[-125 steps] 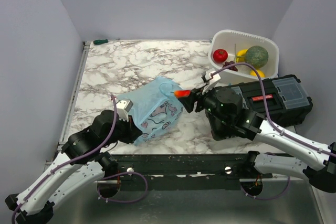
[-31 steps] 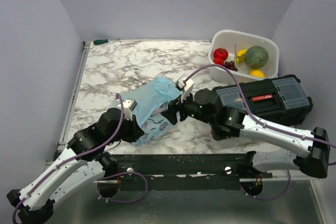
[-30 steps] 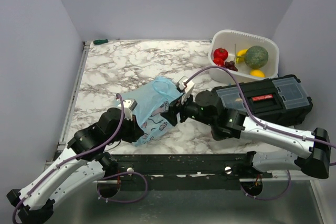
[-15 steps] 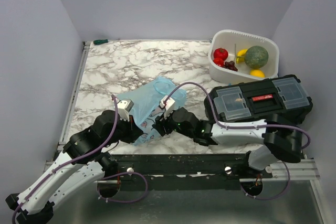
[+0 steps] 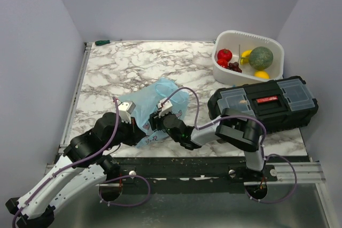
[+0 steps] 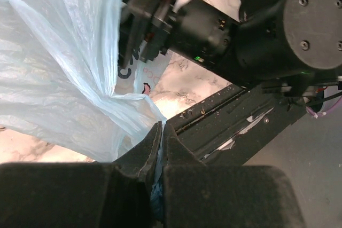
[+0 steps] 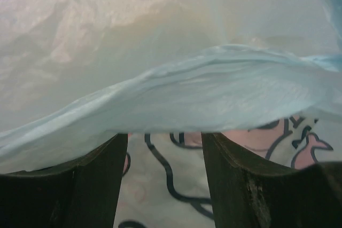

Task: Take the fake fruits out of the plastic bag
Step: Adjust the fake fruit in the plastic bag.

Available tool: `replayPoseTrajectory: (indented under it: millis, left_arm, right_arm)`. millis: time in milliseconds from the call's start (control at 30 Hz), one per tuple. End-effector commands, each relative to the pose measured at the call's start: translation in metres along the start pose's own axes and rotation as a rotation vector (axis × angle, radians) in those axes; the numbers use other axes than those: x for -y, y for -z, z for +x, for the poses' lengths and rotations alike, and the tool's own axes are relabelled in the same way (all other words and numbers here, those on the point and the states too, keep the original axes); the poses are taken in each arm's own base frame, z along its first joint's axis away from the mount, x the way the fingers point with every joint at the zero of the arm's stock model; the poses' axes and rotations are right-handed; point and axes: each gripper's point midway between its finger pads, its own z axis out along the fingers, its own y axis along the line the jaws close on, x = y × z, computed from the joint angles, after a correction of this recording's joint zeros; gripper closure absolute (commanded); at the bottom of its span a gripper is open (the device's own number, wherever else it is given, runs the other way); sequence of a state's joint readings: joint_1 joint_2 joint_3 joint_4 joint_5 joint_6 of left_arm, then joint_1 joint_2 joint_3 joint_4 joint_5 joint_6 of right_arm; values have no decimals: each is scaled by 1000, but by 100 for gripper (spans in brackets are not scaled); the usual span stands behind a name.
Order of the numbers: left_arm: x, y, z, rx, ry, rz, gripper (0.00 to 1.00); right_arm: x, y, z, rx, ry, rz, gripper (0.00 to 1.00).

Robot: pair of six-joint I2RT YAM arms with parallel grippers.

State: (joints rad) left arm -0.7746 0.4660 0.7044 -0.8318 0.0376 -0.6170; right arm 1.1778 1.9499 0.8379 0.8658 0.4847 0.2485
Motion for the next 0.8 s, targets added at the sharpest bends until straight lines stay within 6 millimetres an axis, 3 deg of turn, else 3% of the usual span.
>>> replayPoseTrajectory:
  millis: [0, 167, 433, 567, 667, 700, 767]
  left_arm:
    - [3, -2, 0, -7, -10, 14, 100]
    - [3, -3, 1, -19, -8, 10, 100]
    - [4, -4, 1, -20, -8, 13, 100]
    - [5, -4, 2, -27, -7, 18, 100]
    - [8, -2, 0, -32, -11, 27, 100]
    - [9, 0, -2, -30, -10, 25, 97]
    - [14, 2, -6, -16, 2, 45, 79]
  right_arm:
    - [10, -30, -39, 170, -120, 81, 39]
    - [25, -52, -35, 157, -148, 116, 32]
    - [43, -70, -15, 122, -166, 158, 17]
    - [51, -77, -3, 77, -164, 183, 17]
    - [54, -68, 2, 62, -165, 180, 22]
    - [50, -63, 3, 56, -167, 155, 24]
    - [45, -51, 6, 39, -170, 96, 28]
